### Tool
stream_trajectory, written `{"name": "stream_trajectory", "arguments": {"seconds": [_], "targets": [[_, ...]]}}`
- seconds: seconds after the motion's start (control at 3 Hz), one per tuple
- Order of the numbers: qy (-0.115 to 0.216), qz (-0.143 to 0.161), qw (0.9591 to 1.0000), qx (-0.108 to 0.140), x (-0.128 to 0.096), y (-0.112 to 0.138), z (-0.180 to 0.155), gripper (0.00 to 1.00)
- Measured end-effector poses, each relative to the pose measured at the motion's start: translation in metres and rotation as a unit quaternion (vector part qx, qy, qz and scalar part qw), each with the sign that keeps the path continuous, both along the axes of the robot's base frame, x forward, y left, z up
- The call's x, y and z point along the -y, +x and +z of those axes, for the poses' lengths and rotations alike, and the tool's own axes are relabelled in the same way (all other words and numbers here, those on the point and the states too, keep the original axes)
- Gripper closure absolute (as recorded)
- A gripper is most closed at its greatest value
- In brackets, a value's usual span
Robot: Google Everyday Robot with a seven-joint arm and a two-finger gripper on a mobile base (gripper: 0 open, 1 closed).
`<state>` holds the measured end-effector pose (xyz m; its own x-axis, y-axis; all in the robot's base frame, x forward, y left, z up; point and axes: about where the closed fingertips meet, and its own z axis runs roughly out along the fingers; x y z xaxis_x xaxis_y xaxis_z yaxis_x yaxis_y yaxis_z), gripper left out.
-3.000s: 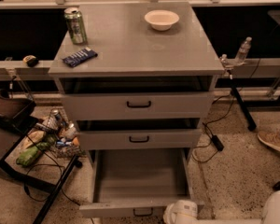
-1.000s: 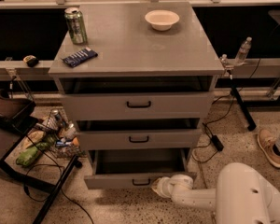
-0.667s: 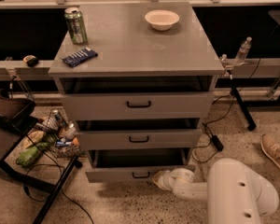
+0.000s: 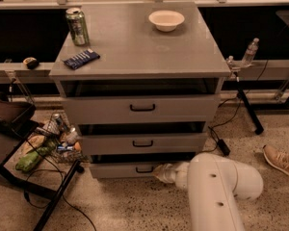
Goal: Close bottom drawer
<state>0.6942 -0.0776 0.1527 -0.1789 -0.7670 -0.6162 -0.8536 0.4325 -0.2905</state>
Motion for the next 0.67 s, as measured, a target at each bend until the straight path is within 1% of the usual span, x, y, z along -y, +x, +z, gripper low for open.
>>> {"name": "stream_trajectory", "arguments": {"seconds": [0.33,0.67], "targets": [[0.008,0.005,0.9999,0.004,-0.009,0.0157,0.004,1.0],[0.008,0.006,1.0,0.002,-0.0098,0.0134,0.0038,1.0]]}}
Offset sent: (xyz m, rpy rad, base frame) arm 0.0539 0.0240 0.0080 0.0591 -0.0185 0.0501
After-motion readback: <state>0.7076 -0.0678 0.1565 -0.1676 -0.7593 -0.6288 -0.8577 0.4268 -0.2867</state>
